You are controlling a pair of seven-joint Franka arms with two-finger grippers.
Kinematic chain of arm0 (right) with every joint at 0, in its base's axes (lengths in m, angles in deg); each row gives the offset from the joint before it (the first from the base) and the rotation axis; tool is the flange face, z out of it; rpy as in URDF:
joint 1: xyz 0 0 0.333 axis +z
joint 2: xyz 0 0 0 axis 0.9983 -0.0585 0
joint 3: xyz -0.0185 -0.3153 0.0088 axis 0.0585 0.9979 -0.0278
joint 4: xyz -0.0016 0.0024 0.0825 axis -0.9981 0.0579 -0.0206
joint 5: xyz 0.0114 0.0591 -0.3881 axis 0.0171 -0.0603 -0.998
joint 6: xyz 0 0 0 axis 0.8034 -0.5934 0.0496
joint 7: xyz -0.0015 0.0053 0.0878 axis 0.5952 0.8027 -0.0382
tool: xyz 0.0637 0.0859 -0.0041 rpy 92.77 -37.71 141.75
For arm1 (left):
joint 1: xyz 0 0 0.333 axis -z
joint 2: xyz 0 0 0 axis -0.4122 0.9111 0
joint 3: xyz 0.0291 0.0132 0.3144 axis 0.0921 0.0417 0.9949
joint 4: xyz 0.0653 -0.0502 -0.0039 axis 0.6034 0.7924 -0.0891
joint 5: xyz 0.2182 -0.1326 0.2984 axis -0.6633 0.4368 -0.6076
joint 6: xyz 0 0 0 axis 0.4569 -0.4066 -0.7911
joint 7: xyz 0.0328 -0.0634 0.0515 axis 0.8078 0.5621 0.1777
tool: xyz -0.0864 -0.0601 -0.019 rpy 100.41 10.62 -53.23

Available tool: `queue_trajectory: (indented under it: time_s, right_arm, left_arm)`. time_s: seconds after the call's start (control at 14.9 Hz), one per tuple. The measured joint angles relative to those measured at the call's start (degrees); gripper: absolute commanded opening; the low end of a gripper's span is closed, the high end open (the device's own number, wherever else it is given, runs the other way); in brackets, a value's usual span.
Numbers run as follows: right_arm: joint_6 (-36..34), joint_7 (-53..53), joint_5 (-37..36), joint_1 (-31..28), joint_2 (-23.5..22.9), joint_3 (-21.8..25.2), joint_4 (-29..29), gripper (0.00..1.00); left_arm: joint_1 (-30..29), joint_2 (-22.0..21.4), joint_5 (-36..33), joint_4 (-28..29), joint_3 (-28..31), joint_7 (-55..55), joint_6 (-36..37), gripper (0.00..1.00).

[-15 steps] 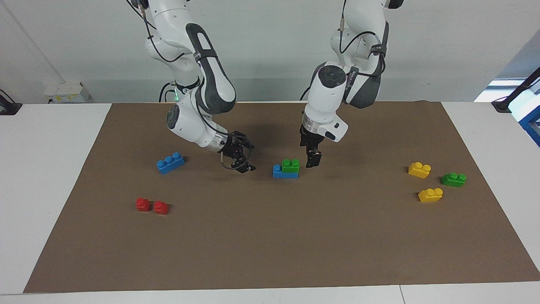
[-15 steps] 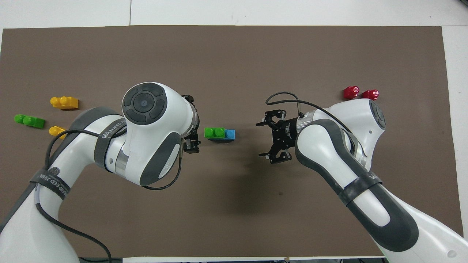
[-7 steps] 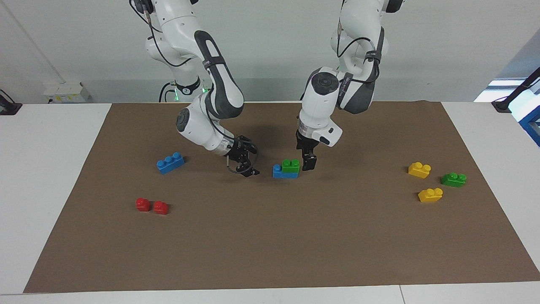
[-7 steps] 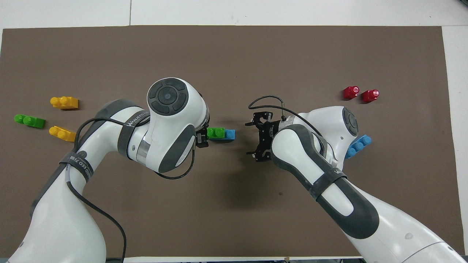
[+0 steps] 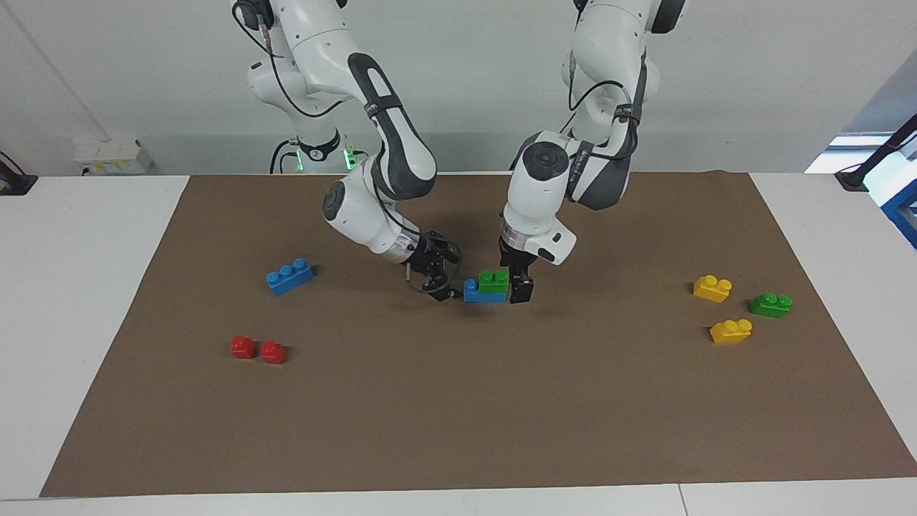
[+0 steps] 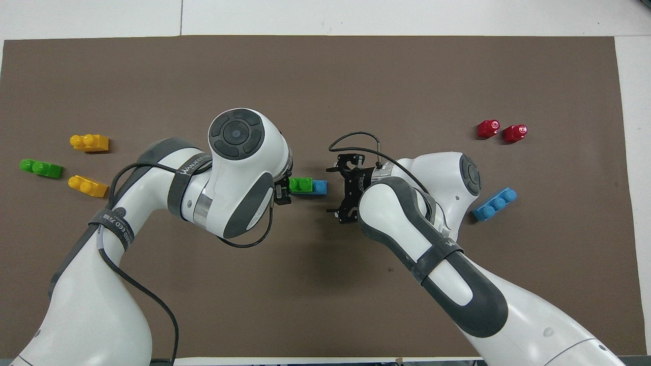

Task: Remove green block with left arm and hold with right
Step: 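Close the right gripper on the blue brick of the joined pair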

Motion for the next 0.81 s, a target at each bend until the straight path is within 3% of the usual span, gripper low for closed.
queue_trajectory:
  time_s: [0.81]
  right_arm:
    - [4.1,0.0,0.5,2.3,-3.4,0.1,-2.2,1.00]
  left_arm:
    - [0.5,0.5,0.0,0.6,0.0,2.5,-0.5,1.00]
